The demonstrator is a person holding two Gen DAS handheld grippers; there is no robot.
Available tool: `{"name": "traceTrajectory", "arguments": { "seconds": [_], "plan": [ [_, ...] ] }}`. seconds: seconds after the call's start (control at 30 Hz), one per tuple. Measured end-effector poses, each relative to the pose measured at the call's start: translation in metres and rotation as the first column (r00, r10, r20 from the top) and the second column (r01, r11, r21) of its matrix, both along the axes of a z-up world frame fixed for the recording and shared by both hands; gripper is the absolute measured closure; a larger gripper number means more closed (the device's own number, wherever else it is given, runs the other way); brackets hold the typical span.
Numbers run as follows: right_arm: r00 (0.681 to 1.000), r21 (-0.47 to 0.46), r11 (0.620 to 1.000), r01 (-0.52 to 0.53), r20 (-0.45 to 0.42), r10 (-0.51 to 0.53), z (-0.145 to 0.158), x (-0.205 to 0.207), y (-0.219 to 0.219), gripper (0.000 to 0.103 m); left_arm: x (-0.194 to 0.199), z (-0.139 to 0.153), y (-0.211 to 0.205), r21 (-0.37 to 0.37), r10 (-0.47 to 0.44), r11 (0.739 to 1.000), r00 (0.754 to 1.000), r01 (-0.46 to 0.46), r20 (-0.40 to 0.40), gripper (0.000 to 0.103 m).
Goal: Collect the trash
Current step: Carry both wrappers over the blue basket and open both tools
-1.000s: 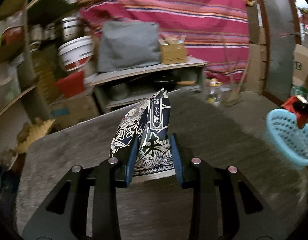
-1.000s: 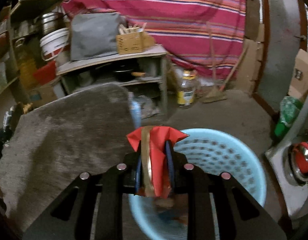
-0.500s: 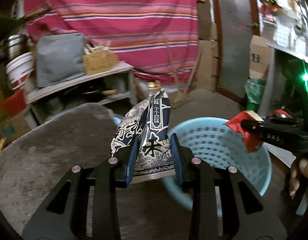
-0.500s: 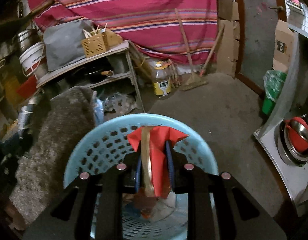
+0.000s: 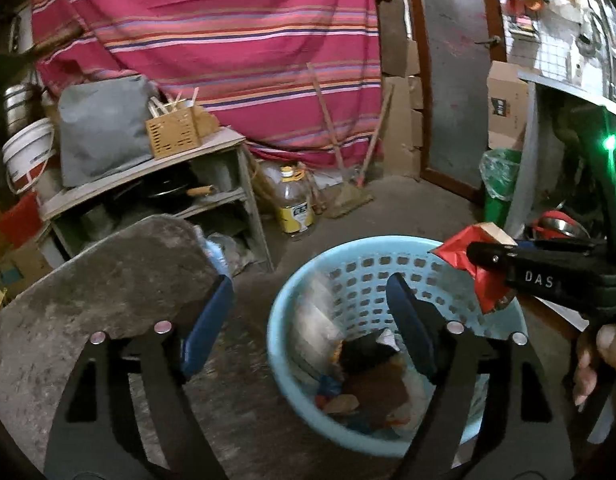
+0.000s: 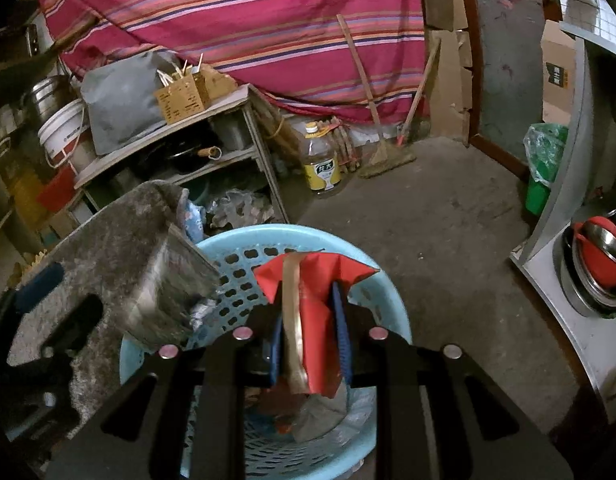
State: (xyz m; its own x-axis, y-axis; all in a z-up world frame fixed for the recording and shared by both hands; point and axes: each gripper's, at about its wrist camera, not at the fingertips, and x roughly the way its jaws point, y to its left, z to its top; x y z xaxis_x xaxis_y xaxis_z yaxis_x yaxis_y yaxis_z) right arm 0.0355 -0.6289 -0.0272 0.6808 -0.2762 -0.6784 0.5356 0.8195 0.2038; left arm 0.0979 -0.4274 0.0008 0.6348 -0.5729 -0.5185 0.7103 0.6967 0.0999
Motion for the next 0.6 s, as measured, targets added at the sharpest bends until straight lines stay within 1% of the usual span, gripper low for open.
{"name": "traceTrajectory", "arguments": {
  "seconds": [0.07, 0.17, 0.2, 0.27, 0.3, 0.33, 0.37, 0.4, 0.47, 0.53, 0.6],
  "plan": [
    [1.0, 0.001, 1.0, -0.01, -0.006, 0.01, -0.002, 0.006, 0.004, 0.08, 0.006, 0.003, 0.016, -0.012, 0.042, 0.999, 0.999, -0.042, -0.005, 0.019],
    [0.999, -0.004, 0.999, -0.034, -0.014, 0.034, -0.004, 0.016, 0.015, 0.08, 0.011, 0.01, 0.043, -0.036, 0.089, 0.995, 0.996, -0.089, -0.005, 0.014],
    [0.999, -0.007, 0.999, -0.041, -0.017, 0.041, -0.004, 0.02, 0.018, 0.079, 0.011, 0.012, 0.05, -0.04, 0.103, 0.994, 0.995, -0.103, -0.002, 0.012],
    [0.998, -0.01, 0.998, -0.056, -0.023, 0.056, -0.006, 0.029, 0.026, 0.077, 0.013, 0.018, 0.068, -0.055, 0.136, 0.989, 0.991, -0.136, 0.008, 0.007],
    [0.998, -0.013, 0.998, -0.058, -0.02, 0.058, -0.006, 0.03, 0.028, 0.065, 0.014, 0.022, 0.08, -0.065, 0.157, 0.986, 0.987, -0.156, 0.016, 0.006],
    [0.998, -0.021, 0.998, -0.06, -0.012, 0.06, -0.006, 0.034, 0.032, 0.03, 0.014, 0.025, 0.09, -0.072, 0.173, 0.983, 0.985, -0.171, 0.021, 0.006],
    [0.998, -0.028, 0.998, -0.056, -0.01, 0.056, -0.006, 0.036, 0.035, 0.018, 0.014, 0.027, 0.099, -0.077, 0.186, 0.98, 0.982, -0.184, 0.025, 0.006],
    [0.999, -0.038, 0.998, -0.05, -0.013, 0.049, -0.007, 0.038, 0.038, 0.014, 0.014, 0.031, 0.111, -0.084, 0.202, 0.976, 0.979, -0.199, 0.029, 0.006],
    [0.998, -0.049, 0.997, -0.053, -0.04, 0.051, -0.008, 0.043, 0.043, 0.014, 0.013, 0.037, 0.133, -0.097, 0.229, 0.97, 0.973, -0.225, 0.035, 0.005],
    [0.998, -0.057, 0.997, -0.052, -0.045, 0.049, -0.007, 0.043, 0.049, 0.014, 0.013, 0.042, 0.152, -0.108, 0.255, 0.962, 0.966, -0.25, 0.037, 0.005],
    [0.998, -0.07, 0.997, -0.045, -0.043, 0.042, -0.004, 0.039, 0.056, 0.01, 0.01, 0.045, 0.174, -0.121, 0.279, 0.954, 0.96, -0.273, 0.033, 0.005]
  ]
}}
